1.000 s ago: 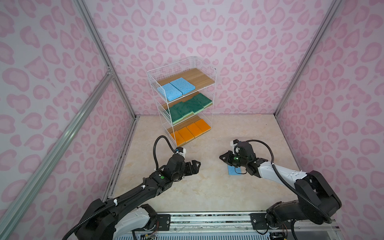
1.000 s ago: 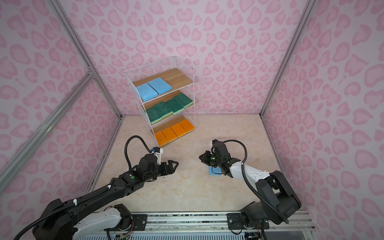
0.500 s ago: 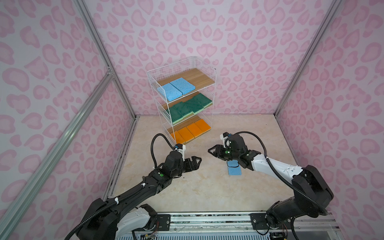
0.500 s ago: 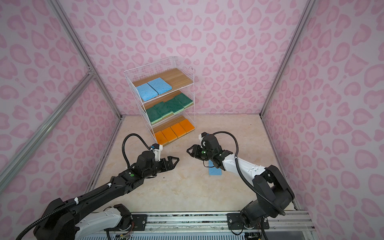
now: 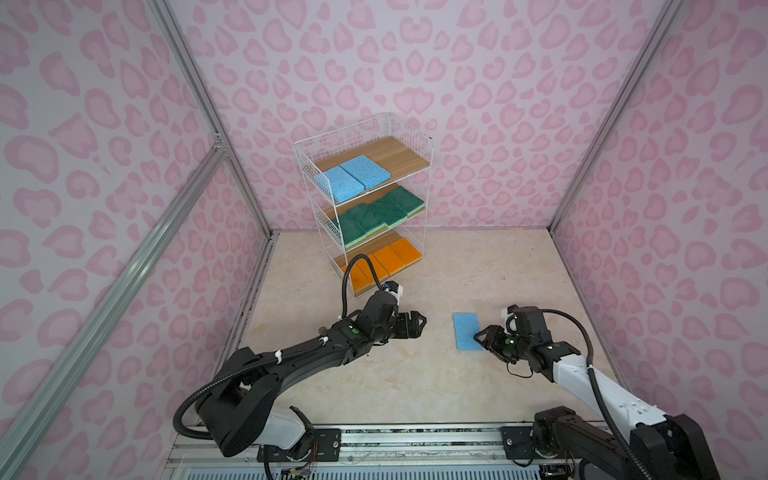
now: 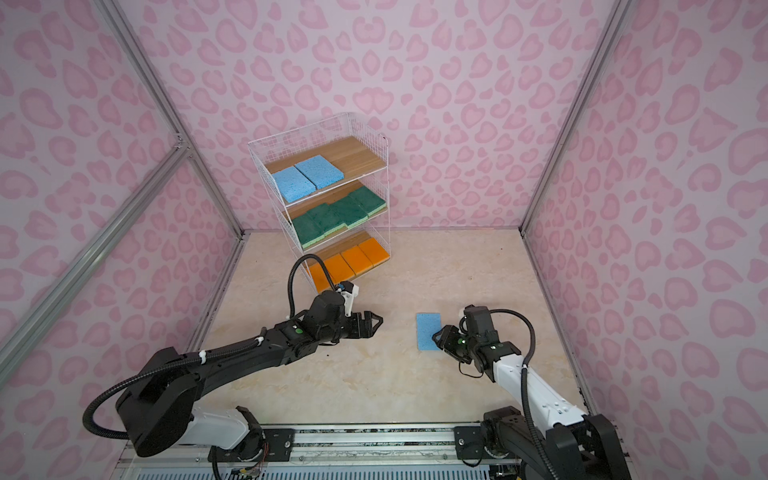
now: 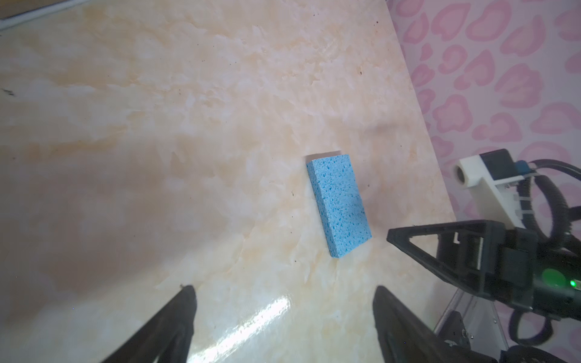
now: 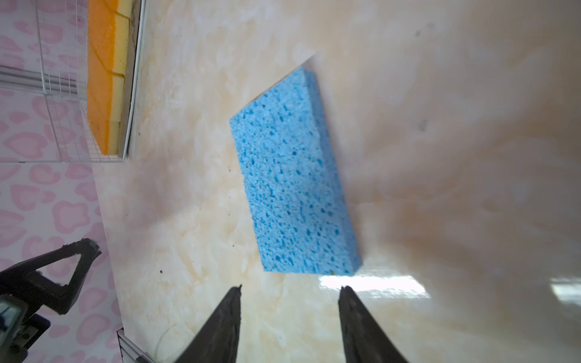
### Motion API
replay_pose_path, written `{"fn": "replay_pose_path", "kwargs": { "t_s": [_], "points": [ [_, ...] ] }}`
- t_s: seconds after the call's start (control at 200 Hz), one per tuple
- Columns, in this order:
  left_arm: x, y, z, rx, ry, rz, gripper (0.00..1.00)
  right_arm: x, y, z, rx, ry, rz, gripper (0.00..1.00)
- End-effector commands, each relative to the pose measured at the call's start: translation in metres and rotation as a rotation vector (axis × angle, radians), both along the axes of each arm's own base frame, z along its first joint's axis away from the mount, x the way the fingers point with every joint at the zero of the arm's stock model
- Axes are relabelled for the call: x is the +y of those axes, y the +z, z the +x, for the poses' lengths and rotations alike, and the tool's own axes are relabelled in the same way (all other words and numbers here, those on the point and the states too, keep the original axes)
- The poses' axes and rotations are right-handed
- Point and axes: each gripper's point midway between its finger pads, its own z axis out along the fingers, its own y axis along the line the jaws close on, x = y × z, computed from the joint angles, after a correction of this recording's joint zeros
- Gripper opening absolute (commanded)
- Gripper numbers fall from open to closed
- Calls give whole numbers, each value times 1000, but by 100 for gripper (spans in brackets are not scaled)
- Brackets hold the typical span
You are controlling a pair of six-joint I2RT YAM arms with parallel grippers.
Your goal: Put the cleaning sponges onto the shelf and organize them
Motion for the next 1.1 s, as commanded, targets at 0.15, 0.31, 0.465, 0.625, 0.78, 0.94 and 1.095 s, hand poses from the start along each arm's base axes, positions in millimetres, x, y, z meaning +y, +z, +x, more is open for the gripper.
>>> {"fn": "replay_pose_path", "kwargs": {
  "t_s": [0.15,0.31,0.465,0.625,0.78,0.94,1.095],
  "points": [
    [-52,-8,13,-13,-105,33,88,-15,-23,-29,76,-19,33,52],
    [-74,-23,21,5,-124,63,86,-4,-31,-27,91,-10,113,47],
    [-88,-30,26,2,-122,83,86,2,-37,-24,108,-1,153,46],
    [-98,-41,28,21,-123,94,86,-1,-45,-18,108,-54,163,43],
    [-102,-49,28,30,-124,101,86,-15,-46,-12,96,-134,110,38],
    [-100,-56,31,32,-102,118,86,-26,-41,-1,58,-191,73,33],
    [-100,-62,30,40,-103,124,86,-18,-36,6,45,-168,121,34]
  ]
}}
